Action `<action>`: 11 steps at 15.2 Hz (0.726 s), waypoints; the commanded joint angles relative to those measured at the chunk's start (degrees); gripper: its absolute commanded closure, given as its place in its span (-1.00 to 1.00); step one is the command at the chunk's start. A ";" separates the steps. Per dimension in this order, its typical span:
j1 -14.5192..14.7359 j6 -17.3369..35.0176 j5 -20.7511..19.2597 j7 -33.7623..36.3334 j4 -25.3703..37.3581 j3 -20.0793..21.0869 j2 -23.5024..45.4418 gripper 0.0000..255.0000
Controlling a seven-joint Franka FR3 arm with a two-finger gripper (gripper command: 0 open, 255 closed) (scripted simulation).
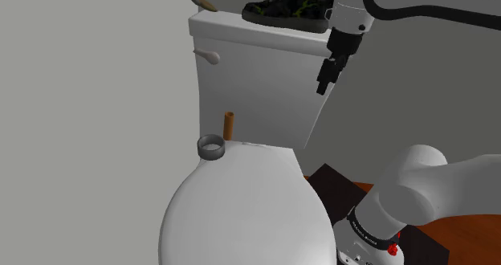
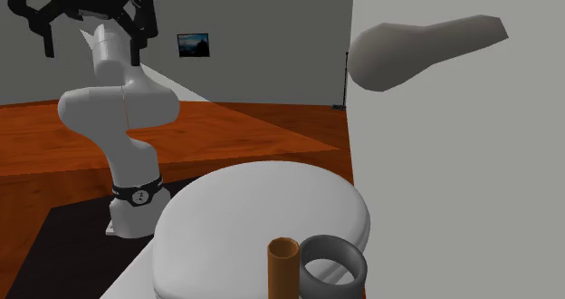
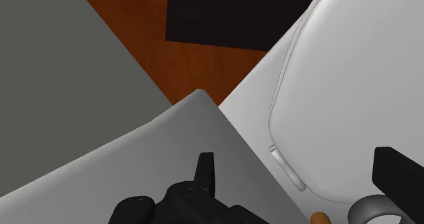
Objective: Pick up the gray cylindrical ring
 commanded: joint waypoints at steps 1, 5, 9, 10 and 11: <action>0.00 0.00 0.00 0.00 0.00 0.00 0.00 -1.00; 1.23 5.71 2.42 3.49 -1.67 2.72 4.62 -1.00; 2.38 11.46 4.48 6.79 -2.22 5.44 10.27 -1.00; 2.63 12.88 4.92 7.59 -2.17 6.12 11.83 -1.00; 2.87 14.28 5.33 8.38 -2.05 6.80 13.45 -1.00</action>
